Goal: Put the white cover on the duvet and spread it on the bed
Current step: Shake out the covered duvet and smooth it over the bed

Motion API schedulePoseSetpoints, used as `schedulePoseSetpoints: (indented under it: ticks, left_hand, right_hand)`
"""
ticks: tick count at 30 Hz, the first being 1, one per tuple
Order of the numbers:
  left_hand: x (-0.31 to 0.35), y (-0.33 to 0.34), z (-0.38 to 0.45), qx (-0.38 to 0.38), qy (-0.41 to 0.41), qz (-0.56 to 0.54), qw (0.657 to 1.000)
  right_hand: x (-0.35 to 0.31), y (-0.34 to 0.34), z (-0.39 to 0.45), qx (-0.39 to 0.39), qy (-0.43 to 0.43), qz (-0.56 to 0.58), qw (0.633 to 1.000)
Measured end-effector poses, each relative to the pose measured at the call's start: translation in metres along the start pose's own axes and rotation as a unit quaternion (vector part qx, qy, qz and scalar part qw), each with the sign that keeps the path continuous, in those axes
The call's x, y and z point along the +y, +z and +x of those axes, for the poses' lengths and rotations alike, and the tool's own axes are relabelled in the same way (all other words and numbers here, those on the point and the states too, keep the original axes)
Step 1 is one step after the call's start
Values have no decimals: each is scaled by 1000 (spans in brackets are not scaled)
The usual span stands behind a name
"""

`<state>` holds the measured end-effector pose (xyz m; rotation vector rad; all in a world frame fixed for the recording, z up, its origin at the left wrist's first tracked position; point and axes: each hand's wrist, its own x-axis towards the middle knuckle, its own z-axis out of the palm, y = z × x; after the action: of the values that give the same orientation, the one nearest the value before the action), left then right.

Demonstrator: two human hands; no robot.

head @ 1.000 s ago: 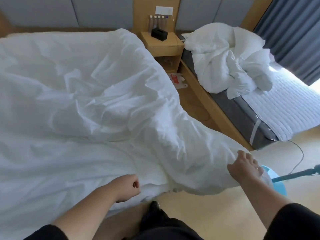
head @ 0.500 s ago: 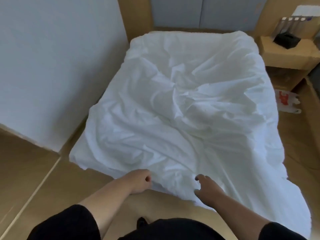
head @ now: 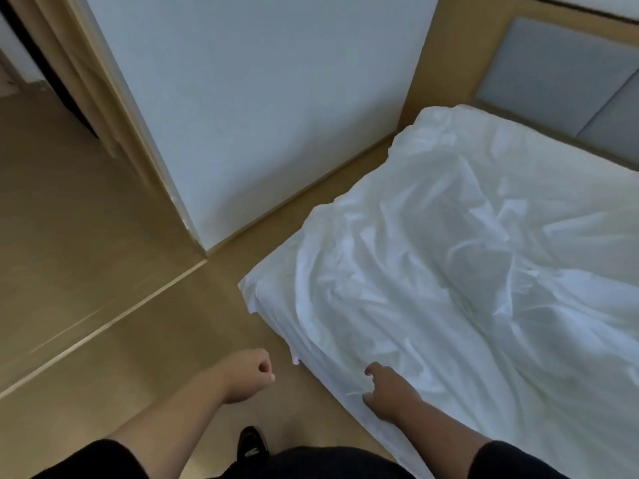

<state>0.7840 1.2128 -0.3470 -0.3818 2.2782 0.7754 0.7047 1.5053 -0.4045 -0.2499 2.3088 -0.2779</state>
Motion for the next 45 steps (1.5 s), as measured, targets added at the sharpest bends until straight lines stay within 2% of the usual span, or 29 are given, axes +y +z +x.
schedulePoseSetpoints:
  ticks: [5,12,18,22,24,27,32,35,37,38,40,42,44,45]
  left_hand:
    - [-55,-69,20,22,-38,0,999]
    - [-68,-112,84,-10,-40,-9,999]
    - [-83,-124,154,-67,-77,19,995]
    - [-86,-142,206,-102,-104,51,988]
    - [-87,-150,230,-124,-110,69,984]
    - [-84,-164,262,-140,-131,81,978]
    - [-66,-186,286,-142,-117,87,979]
    - [-51,-198,292,-113,-82,69,988]
    - [-42,-207,302,-75,-62,4,995]
    - [-34,-212,305,-66,-69,-66,993]
    - [-17,-222,311,-75,-107,-255,958]
    - [-6,-229,315,-128,-131,-380,907]
    - [-2,-231,315,-238,-135,-429,861]
    - [1,-232,308,-301,-122,-458,827]
  right_hand:
    - [-72,-11,37,-21,24,-13,999]
    - [-115,-45,138,11,53,3,999]
    - [-125,-48,285,11,83,18,996]
    - [-108,-33,359,-31,151,19,988]
    - [-95,-27,378,3,180,-38,983]
    - [-75,-26,398,76,162,-84,980]
    - [-81,-61,400,61,151,101,981]
    - [-94,-96,361,48,50,194,978]
    - [-105,-127,311,29,-2,247,968]
    - [-112,-143,281,15,-18,279,960]
    - [-132,-166,220,-1,-33,339,940]
    - [-160,-180,168,5,-39,393,919]
    - [-192,-184,130,39,-45,449,892]
    - [-209,-185,116,65,-47,474,877]
